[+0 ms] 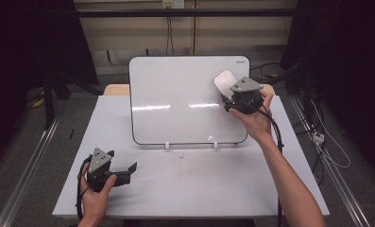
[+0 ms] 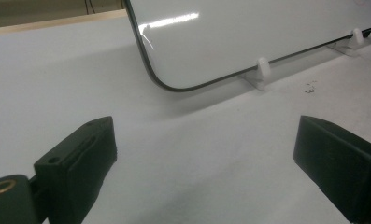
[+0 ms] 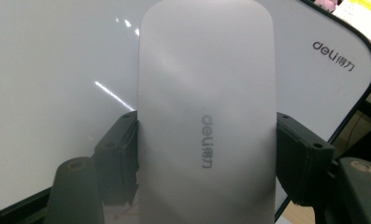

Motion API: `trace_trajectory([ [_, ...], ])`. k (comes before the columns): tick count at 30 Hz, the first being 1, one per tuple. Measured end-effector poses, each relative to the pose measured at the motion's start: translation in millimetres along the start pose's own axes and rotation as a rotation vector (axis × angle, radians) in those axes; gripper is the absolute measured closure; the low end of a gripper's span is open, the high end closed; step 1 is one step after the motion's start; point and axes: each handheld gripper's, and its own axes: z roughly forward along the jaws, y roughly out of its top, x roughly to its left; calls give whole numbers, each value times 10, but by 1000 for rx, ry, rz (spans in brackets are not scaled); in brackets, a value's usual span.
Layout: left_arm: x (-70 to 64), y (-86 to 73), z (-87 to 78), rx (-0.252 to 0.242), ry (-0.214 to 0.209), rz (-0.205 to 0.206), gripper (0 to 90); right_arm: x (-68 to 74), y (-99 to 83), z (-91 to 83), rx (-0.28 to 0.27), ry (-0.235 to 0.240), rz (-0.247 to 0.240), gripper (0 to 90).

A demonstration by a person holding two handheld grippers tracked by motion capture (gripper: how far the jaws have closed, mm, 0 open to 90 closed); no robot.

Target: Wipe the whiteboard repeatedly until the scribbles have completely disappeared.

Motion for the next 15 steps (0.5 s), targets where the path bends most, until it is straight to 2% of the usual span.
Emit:
trace_trajectory([
  [8,8,3,6,1,-6,-2,61,2,-24,106,19,-29,-3,316],
  [10,0,5,-4,-4,-9,2,61,35,-31,116,19,-35,-24,316],
  [15,-3,-2,-23,-3,-8,11,61,65,-40,177,37,-45,-38,316],
])
